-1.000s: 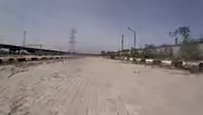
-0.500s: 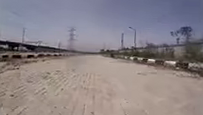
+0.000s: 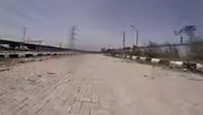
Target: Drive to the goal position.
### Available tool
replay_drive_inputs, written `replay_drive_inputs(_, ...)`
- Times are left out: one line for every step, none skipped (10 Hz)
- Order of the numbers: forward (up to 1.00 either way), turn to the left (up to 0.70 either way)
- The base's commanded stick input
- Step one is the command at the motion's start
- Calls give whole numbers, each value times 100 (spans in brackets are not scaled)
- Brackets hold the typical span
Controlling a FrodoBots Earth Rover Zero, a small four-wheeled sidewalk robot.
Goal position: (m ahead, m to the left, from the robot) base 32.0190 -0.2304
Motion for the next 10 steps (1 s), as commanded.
replay_drive_inputs(100,0)
replay_drive_inputs(100,0)
replay_drive_inputs(100,0)
replay_drive_inputs(100,0)
replay_drive_inputs(100,0)
replay_drive_inputs(100,0)
replay_drive_inputs(100,0)
replay_drive_inputs(100,0)
replay_drive_inputs(100,0)
replay_drive_inputs(100,0)
